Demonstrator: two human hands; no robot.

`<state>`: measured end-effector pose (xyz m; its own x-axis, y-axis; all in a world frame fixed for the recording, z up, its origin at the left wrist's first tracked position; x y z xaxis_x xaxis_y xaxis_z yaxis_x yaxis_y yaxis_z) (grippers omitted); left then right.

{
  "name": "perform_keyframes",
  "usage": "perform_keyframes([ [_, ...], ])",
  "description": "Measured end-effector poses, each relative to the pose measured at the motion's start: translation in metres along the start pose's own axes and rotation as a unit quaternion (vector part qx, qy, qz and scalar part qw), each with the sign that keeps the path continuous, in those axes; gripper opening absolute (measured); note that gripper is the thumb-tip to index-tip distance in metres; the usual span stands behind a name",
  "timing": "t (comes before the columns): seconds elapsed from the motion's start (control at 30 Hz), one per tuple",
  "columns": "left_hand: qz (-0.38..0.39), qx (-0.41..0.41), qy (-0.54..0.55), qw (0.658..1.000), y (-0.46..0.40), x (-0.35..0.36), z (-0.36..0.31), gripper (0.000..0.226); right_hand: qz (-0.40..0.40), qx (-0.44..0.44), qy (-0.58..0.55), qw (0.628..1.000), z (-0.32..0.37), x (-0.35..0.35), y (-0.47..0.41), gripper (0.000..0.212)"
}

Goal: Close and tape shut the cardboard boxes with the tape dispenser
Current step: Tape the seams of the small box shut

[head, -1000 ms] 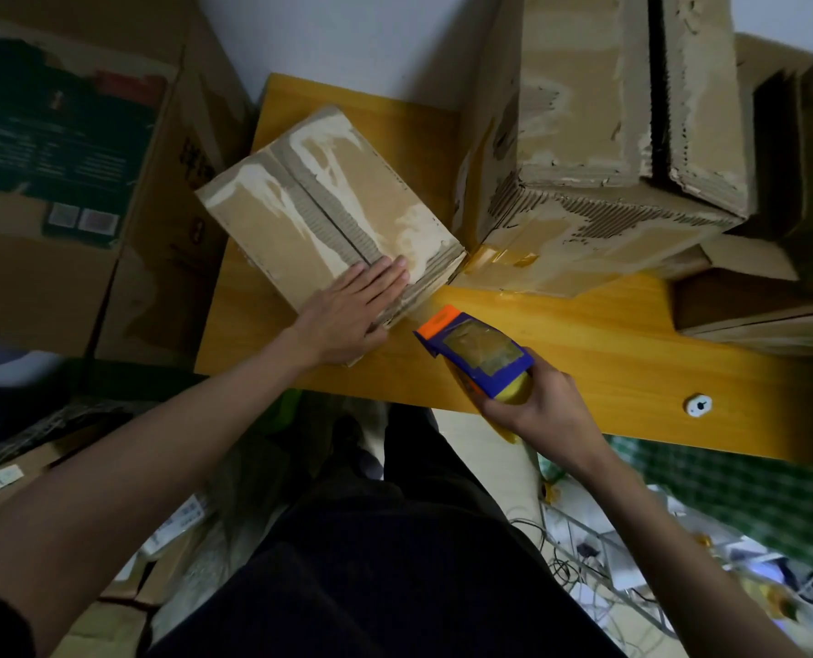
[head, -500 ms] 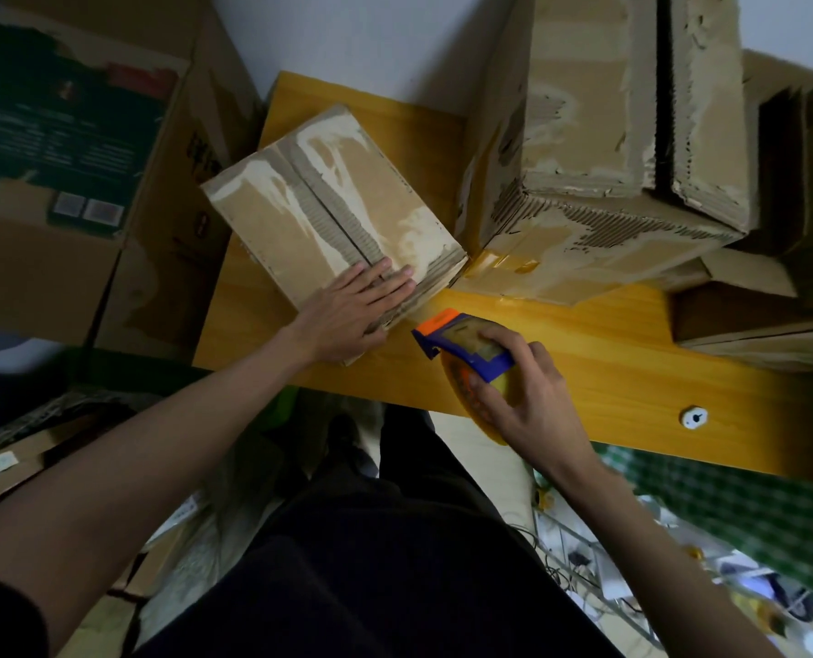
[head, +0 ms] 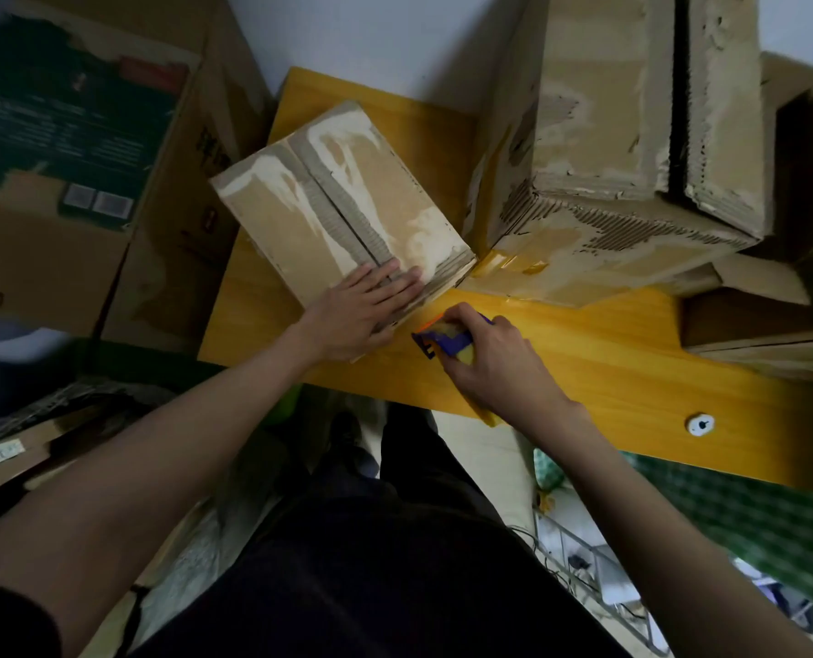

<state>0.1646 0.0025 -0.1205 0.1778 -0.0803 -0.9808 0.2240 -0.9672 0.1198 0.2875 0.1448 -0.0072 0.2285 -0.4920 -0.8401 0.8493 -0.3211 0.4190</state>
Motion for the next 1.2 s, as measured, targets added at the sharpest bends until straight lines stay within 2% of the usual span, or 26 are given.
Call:
perform_keyframes([
  [0.33, 0.003, 0.001, 0.031, 1.0, 0.0, 0.004, -0.001, 0.071, 0.038, -0.025, 0.086, 0.995, 0.02, 0.0, -0.023, 0.043],
  [0.7, -0.006, 0.001, 0.022, 1.0, 0.0, 0.007, 0.0, 0.071, 0.038, -0.028, 0.021, 0.999, 0.008, 0.006, -0.032, 0.034],
  [0.87, -0.003, 0.005, 0.018, 1.0, 0.0, 0.007, 0.001, 0.07, 0.032, -0.022, 0.077, 0.996, 0.01, 0.006, -0.025, 0.04],
  [0.97, -0.01, 0.005, 0.02, 1.0, -0.001, 0.004, 0.004, 0.068, 0.082, -0.025, 0.15, 0.985, 0.0, 0.029, -0.006, 0.034],
  [1.03, -0.016, 0.002, 0.028, 0.999, -0.001, 0.005, 0.005, 0.069, 0.098, -0.01, 0.122, 0.988, -0.014, 0.043, 0.011, 0.036],
  [1.2, -0.017, -0.009, 0.045, 0.999, -0.003, 0.001, 0.004, 0.07, 0.032, 0.006, 0.055, 0.998, -0.015, 0.033, -0.004, 0.046],
])
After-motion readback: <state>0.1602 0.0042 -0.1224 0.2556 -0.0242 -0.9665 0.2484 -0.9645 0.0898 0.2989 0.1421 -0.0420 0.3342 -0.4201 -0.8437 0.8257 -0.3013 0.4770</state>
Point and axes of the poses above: each hand's wrist, its own y-axis away from the middle knuckle, its own x-axis out of the palm, z = x × y, the point moved 5 cm from there along -y, towards the middle knuckle, and after that the axes turned 7 degrees about x, right-handed, at the moved point
